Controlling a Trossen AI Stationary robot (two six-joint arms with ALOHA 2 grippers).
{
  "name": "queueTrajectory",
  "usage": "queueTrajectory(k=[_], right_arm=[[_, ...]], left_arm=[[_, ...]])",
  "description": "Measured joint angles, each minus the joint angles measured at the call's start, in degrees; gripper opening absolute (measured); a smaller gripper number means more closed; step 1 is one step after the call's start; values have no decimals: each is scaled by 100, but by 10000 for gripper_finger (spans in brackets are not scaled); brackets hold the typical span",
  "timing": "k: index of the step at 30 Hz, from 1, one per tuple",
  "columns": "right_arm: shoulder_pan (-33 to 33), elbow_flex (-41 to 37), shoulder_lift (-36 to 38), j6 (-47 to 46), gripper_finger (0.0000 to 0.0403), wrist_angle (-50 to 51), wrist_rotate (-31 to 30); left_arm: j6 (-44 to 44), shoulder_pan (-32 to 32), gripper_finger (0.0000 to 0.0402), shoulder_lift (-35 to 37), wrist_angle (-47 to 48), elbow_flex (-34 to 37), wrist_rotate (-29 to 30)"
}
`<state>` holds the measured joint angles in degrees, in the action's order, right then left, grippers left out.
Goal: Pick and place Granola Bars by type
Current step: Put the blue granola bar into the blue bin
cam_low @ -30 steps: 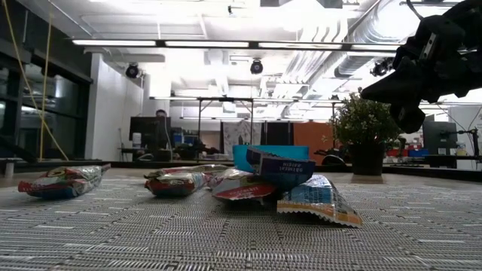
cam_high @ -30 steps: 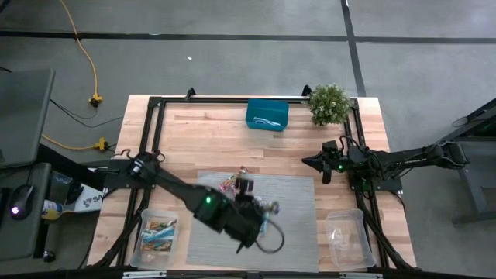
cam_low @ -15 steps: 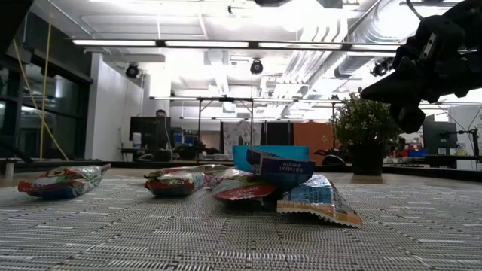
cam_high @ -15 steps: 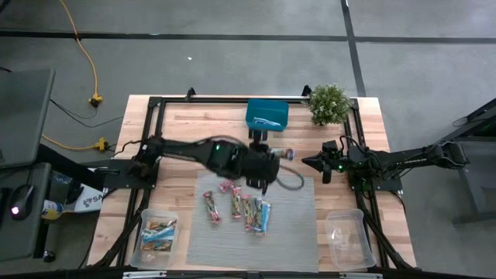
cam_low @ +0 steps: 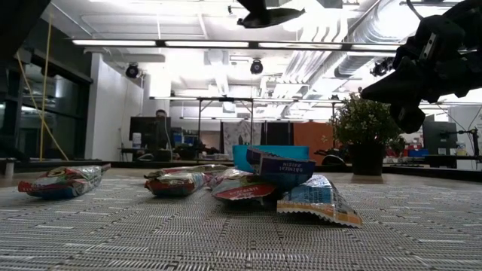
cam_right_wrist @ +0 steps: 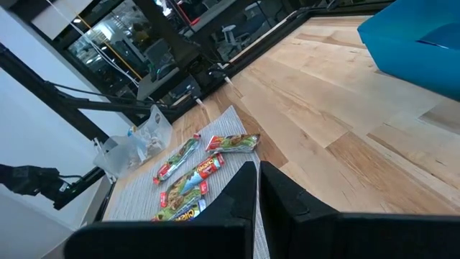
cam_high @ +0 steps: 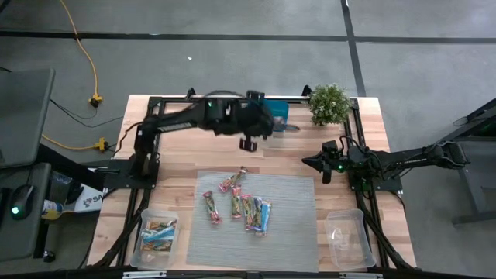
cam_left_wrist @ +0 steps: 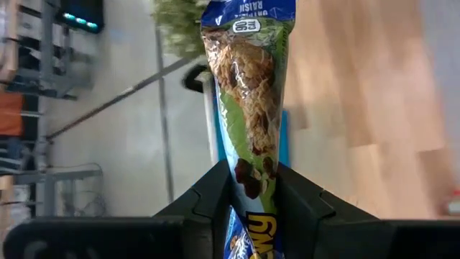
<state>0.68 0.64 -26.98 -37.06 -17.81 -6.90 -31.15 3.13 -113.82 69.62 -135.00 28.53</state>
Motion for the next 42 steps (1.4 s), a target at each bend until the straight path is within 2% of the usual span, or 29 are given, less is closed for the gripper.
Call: queueTrajectory(k=[11,17,22,28,35,42], right_arm=[[-1,-1,-2,0,0,-5,0],[0,-1,0,1,0,-1,1],[-1,-1,0,0,0,-1,0],[-1,0,0,1,0,-1,0],[-1,1,0,2,0,-1,2],[0,-1,-2,0,0,-1,1]], left_arm=[[-1097,1425,89,333,-646,-6,-1148],[-1560,2381,89,317,-1078,51,-2632],[-1663,2996,89,293,-1381,378,-3457],[-1794,3542,89,292,-1964,1154,-4480],[-1817,3716,89,293,-3062,2418,-5033],[-1958,3677,89,221,-4200,3397,-5254]])
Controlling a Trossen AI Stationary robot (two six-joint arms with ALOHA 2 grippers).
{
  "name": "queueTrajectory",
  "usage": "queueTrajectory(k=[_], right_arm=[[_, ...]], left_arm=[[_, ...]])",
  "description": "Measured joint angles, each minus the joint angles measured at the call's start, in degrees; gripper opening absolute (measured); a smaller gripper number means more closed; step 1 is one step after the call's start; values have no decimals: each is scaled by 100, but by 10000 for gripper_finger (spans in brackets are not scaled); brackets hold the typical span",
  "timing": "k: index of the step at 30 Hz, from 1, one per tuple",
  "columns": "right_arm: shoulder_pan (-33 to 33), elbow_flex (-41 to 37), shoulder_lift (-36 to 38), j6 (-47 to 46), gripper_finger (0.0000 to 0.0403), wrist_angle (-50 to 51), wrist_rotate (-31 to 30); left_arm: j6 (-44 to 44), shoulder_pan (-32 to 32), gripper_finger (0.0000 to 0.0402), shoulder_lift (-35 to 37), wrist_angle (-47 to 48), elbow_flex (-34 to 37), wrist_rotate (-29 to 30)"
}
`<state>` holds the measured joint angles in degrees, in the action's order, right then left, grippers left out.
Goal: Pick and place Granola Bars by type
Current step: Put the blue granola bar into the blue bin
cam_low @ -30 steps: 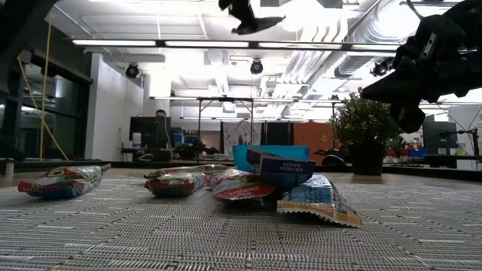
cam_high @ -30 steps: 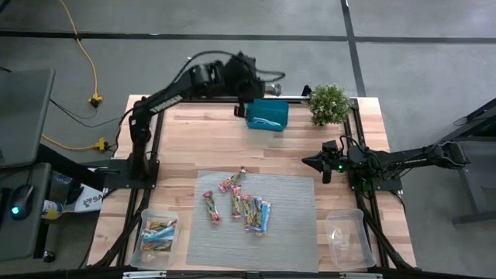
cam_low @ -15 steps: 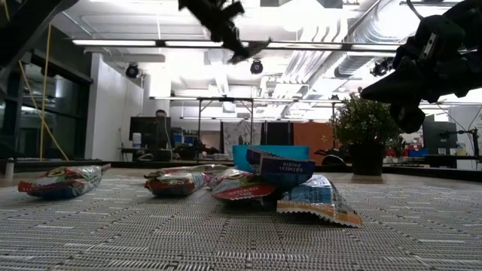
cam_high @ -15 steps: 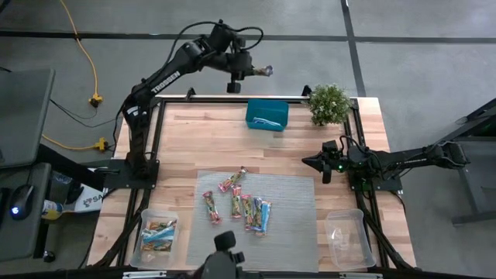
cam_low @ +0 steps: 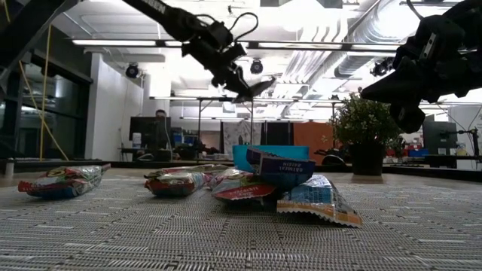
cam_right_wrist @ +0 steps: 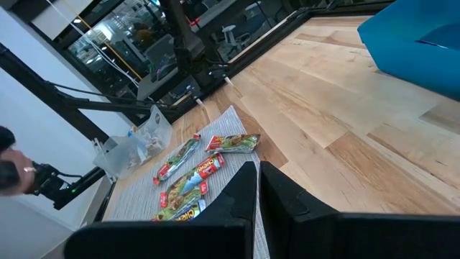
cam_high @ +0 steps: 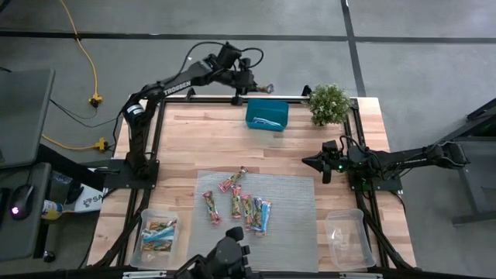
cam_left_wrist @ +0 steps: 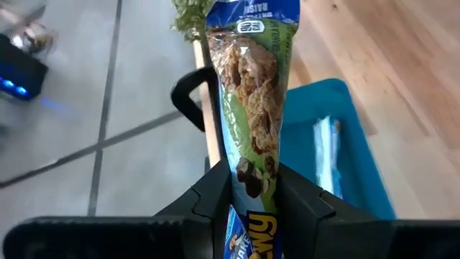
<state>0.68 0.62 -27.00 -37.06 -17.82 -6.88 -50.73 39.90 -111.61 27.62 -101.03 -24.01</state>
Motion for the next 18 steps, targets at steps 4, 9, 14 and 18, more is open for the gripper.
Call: queueTrajectory(k=[4,9,14,18], right_arm=[[0,1,2,0,0,0,0],[1,2,0,0,0,0,-1],[1,2,0,0,0,0,1],[-1,2,0,1,0,2,-1]], left_arm=[[95,-17,89,-300,-187,46,-262],[134,-64,89,-663,-407,46,-269],[148,-58,89,-901,-494,44,-297],[150,-60,89,-1082,-515,-73,-367]])
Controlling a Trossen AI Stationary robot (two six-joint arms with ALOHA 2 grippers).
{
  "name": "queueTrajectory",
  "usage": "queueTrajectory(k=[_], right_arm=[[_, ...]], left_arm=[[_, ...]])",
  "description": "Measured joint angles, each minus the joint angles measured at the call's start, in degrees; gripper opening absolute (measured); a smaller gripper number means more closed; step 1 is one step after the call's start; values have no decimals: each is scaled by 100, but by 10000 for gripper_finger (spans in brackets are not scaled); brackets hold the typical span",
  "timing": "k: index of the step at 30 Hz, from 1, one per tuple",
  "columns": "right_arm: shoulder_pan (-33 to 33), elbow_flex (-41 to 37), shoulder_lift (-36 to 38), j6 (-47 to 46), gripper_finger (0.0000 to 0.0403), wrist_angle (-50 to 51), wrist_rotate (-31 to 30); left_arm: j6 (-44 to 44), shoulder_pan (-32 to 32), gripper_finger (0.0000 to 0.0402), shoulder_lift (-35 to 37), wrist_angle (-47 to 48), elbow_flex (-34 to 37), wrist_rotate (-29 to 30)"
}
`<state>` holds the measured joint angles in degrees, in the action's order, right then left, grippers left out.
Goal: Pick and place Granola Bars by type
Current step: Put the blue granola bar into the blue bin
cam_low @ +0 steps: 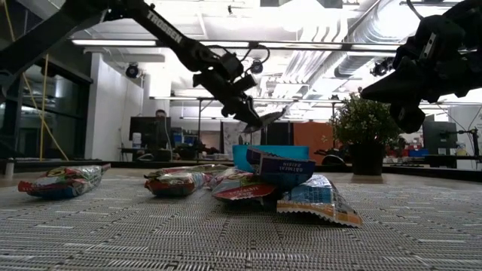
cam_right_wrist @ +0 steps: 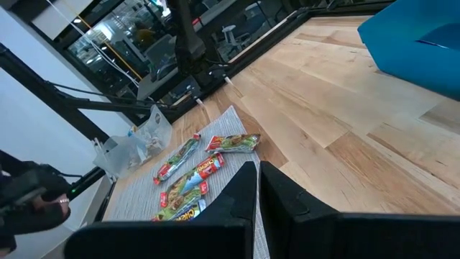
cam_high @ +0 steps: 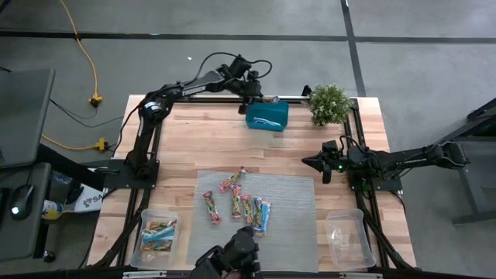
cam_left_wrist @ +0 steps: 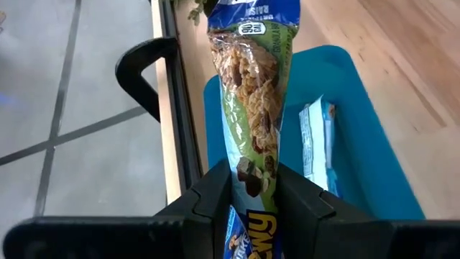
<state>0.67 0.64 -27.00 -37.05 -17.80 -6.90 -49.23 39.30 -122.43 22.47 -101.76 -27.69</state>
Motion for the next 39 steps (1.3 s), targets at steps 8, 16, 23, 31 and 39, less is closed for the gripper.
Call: queueTrajectory(k=[8,16,23,31,39], right_arm=[[0,-1,0,-1,0,0,1],[2,-2,0,0,0,-1,2],[2,-2,0,1,0,-2,2],[0,-2,0,-1,0,-2,0],[1,0,0,-1,0,-2,0]], left_arm=[[46,-168,89,-362,79,-444,-61],[-7,-416,89,-431,139,-484,706],[149,-516,89,-431,226,-484,1067],[173,-563,93,-431,299,-484,1329],[249,-561,121,-428,435,-484,1332]])
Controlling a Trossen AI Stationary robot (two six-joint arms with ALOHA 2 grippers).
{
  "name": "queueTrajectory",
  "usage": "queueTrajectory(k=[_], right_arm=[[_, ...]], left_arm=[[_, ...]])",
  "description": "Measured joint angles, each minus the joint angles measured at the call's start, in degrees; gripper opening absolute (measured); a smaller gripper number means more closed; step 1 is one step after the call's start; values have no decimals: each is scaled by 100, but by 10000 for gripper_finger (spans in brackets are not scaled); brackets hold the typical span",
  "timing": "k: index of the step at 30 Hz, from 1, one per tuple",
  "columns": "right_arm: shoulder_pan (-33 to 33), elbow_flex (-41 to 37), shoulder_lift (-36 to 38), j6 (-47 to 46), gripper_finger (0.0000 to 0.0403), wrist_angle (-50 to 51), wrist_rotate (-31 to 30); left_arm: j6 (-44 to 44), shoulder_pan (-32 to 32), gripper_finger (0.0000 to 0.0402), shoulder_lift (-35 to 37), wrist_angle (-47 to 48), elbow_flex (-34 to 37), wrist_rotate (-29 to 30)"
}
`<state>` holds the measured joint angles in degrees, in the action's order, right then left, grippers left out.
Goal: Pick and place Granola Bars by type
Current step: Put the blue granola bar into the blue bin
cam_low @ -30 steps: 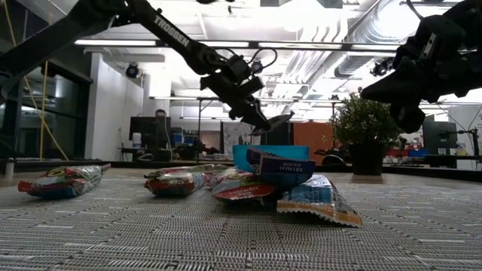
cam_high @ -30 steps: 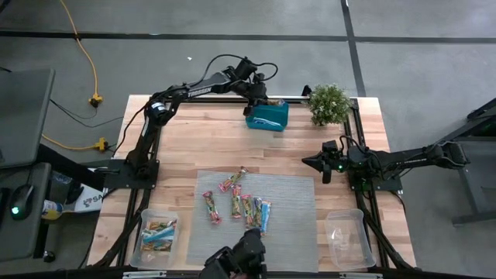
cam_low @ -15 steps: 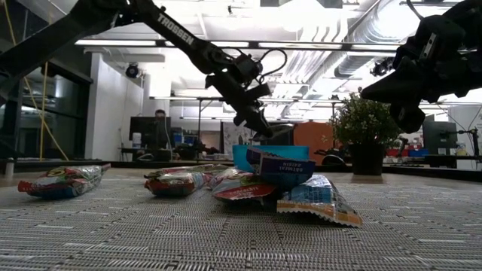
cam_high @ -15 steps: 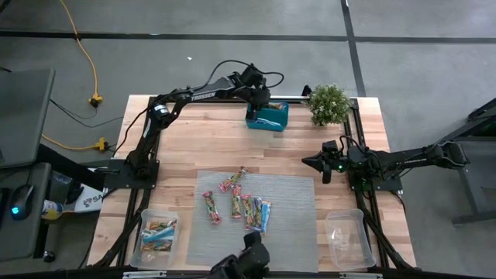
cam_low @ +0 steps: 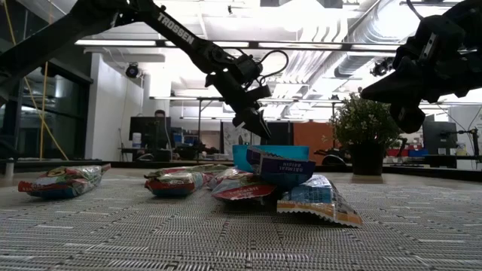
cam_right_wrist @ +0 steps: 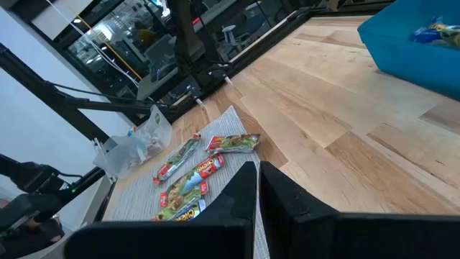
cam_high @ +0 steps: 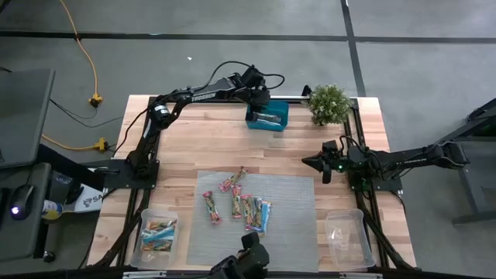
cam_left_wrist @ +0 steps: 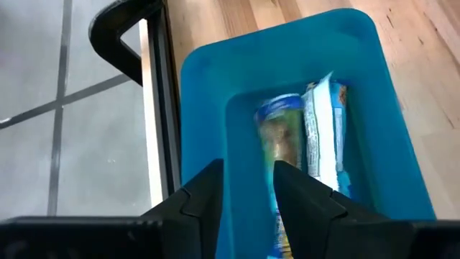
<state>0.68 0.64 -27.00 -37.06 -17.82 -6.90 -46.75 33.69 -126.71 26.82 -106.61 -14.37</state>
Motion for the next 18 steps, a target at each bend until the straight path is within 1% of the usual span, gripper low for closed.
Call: queueTrajectory(k=[7,9,12,18], right_arm=[[-1,-1,0,1,0,0,2],[-1,0,0,1,0,0,0],[-1,0,0,2,0,0,0],[-1,-1,0,0,0,1,0]], left_arm=[[229,2,136,135,85,-5,-12],[242,2,136,206,275,-137,-33],[239,2,137,280,691,-506,-39],[255,4,137,373,1812,-1570,-208]])
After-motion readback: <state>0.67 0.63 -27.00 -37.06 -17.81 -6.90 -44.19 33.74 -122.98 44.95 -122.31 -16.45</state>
